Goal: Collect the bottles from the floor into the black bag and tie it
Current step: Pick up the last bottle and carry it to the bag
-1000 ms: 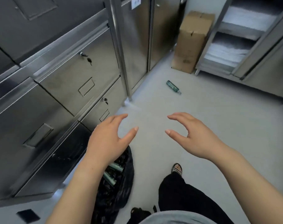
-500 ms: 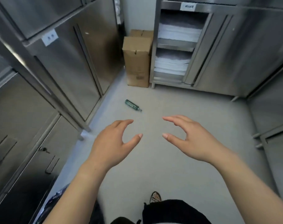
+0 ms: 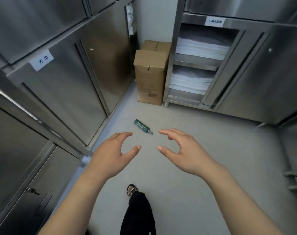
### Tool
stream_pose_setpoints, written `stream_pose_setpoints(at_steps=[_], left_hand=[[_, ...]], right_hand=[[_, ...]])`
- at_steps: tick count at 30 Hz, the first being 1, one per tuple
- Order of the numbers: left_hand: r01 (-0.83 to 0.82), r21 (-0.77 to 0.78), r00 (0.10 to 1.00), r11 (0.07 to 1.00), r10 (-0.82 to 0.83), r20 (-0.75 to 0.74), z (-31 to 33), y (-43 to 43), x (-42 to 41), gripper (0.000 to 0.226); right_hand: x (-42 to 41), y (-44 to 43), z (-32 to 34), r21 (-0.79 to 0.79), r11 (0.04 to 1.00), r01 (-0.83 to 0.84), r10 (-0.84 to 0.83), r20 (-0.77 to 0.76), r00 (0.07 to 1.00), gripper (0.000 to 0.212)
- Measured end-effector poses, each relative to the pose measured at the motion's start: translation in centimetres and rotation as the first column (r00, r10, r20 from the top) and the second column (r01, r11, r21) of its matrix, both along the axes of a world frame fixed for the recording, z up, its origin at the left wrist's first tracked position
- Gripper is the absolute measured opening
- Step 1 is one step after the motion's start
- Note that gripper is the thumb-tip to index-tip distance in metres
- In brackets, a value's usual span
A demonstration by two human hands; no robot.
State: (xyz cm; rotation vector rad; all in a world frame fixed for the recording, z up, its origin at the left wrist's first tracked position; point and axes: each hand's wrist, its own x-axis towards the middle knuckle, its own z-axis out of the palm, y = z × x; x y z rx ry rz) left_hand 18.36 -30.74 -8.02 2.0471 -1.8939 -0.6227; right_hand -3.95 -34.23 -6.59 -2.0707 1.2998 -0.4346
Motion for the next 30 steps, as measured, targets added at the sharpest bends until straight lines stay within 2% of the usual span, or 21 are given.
stream_pose_setpoints(at_steps=[11,15,20,25,30], left_hand=[[-0.07,0.06,0.997,0.996,0.071,-0.009,-1.1,-17.5,8.5,0.058],[-0.109,0.098,0.994,0.989,0.108,0.018,-2.1,-22.2,9.5,0.058],[-0.246,0.126,0.969,0.961,0.243,0.036,-4.1,-27.6,9.6,0.056],[-0.43,0.174,0.903,0.886,0.425,0.062,-7.3,-32.2,8.4,0.055],[-0.472,0.209,0.878,0.857,0.477,0.026,-14.0,-36.2,7.9,0.054]], right_hand=[[7.6,-20.1,-1.3,0.01,0.998,-0.059,0.06,-0.055,0.997,0.047],[9.5,-25.8,-3.4,0.067,0.986,-0.151,0.154,-0.049,0.987,0.049],[10.2,-34.6,-6.4,0.106,0.958,-0.266,0.272,-0.041,0.961,0.049],[10.5,-43.8,-10.3,0.159,0.912,-0.377,0.389,-0.05,0.92,0.048],[11.5,-49.6,-17.3,0.203,0.902,-0.381,0.395,-0.033,0.918,0.047]])
